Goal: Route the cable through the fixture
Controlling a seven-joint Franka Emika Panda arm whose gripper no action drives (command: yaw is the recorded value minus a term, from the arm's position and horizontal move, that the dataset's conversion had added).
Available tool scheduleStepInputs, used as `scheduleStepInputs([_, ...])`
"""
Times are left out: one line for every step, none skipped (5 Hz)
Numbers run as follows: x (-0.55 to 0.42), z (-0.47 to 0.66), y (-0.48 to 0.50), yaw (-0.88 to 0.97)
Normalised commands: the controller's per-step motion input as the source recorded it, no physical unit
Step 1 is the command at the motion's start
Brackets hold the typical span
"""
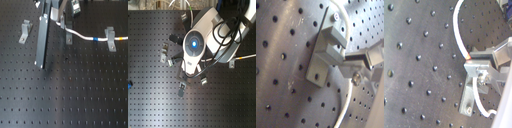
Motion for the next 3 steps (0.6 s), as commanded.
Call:
scheduleStepInputs([-0.069, -0.4, -0.148, -0.14])
scheduleStepInputs([-0.088, -0.53, -0.209, -0.41])
scheduleStepInputs([-0.052, -0.21, -0.183, -0.57])
